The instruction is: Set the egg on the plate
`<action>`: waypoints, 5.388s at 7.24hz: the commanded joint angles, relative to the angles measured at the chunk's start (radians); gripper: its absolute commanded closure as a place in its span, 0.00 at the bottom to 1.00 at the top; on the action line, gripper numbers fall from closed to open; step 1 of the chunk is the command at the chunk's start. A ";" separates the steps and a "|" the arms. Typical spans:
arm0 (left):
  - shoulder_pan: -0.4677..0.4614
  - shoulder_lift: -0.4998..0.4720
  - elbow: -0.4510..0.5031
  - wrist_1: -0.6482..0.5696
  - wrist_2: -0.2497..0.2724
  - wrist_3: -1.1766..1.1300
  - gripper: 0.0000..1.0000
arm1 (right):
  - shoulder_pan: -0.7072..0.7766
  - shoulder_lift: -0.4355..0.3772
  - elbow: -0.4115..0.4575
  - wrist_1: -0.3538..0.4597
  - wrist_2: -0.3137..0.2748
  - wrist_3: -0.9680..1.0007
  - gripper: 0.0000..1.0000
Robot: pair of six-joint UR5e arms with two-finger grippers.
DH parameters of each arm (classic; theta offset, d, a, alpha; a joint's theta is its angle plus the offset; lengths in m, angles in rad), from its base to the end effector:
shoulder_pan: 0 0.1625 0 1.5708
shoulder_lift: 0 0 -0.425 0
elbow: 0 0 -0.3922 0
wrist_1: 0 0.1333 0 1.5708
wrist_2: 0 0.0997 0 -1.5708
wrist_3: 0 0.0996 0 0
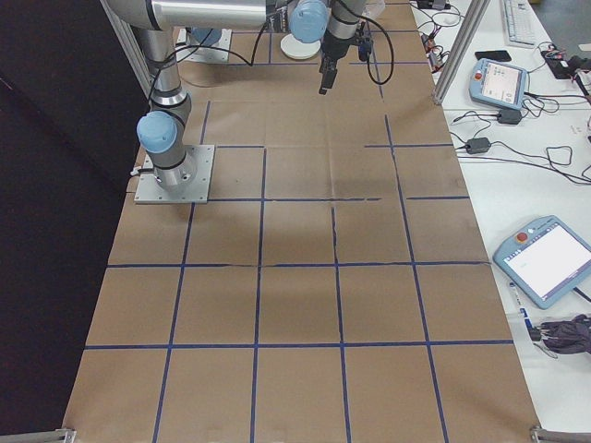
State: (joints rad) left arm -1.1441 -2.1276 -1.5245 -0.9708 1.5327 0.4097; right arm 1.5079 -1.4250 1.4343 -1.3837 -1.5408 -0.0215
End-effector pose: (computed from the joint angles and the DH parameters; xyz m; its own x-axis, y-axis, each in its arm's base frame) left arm 0.1546 -0.6712 0.2414 -0.9999 -0.0153 -0.0008 -0.0152 0.9952 -0.0971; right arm 0.1026 -0.5398 0.4622 -0.9983 0.0476 -0.0336 0.0402 0.9801 0.1945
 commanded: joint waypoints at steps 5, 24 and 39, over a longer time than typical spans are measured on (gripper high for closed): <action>0.000 -0.054 0.010 0.031 -0.006 -0.011 0.21 | 0.000 0.000 0.000 0.000 -0.001 0.000 0.00; -0.104 0.260 -0.162 -0.101 0.009 -0.141 0.75 | 0.000 0.000 0.000 0.000 0.001 0.000 0.00; -0.150 0.428 -0.240 -0.217 0.081 -0.035 0.00 | 0.000 0.000 0.000 0.000 0.001 0.000 0.00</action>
State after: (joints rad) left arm -1.3417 -1.6654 -1.8707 -1.1136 1.6427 0.2583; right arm 1.5079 -1.4251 1.4343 -1.3837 -1.5401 -0.0215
